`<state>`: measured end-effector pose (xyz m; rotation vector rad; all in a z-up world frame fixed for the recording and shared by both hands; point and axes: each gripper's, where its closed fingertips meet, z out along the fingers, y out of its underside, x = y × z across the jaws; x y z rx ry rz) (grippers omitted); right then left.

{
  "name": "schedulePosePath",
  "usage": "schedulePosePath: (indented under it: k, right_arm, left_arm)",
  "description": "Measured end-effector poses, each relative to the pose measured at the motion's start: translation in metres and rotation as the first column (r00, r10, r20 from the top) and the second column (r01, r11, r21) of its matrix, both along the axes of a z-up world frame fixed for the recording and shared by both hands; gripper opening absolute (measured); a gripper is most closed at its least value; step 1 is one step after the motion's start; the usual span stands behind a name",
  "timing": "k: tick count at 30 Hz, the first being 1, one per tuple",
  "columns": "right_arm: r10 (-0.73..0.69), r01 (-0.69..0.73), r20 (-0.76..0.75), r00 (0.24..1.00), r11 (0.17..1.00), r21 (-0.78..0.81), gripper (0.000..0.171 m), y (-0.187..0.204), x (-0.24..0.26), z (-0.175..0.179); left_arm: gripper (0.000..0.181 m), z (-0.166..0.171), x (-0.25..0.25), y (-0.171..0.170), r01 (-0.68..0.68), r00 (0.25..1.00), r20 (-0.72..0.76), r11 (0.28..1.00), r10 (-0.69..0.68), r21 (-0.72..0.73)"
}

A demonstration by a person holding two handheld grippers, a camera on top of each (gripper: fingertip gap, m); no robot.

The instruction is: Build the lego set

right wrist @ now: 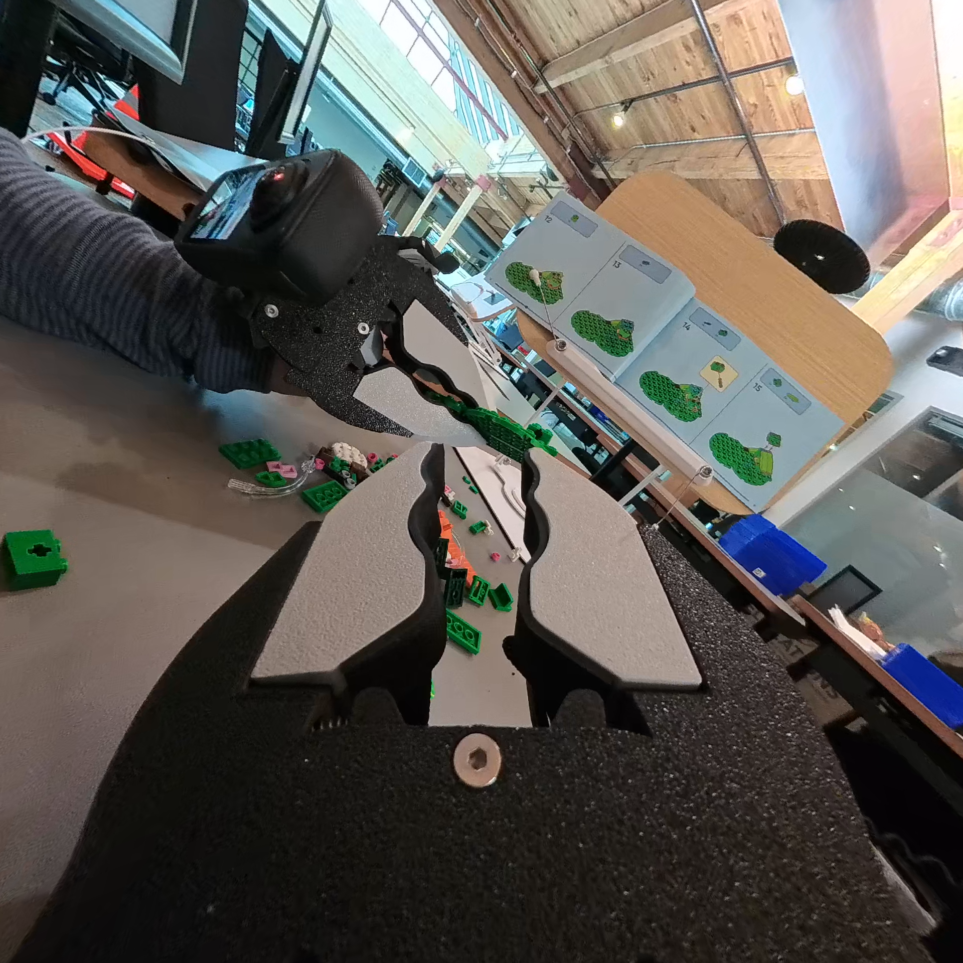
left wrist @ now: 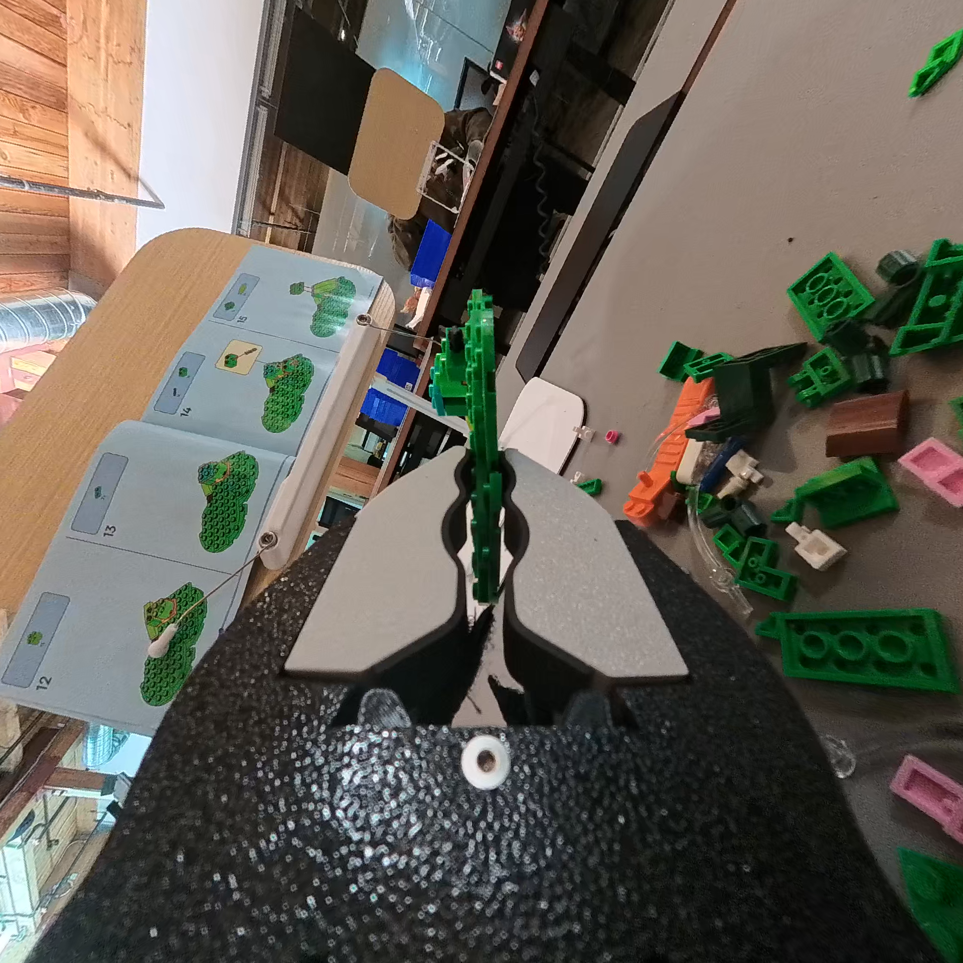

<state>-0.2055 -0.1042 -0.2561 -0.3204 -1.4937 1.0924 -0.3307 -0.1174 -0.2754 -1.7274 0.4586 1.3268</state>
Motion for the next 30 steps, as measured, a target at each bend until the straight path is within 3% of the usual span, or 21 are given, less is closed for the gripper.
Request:
schedulePosePath:
  k: [30]
  right_arm:
    - [-0.003, 0.003, 0.001, 1.0, 1.0, -0.008, 0.025, 0.0014, -0.0002, 0.0003]
  left_arm:
    - [0.008, 0.0012, 0.0006, -0.001, 0.003, 1.0, -0.003, 1.0, -0.003, 0.0]
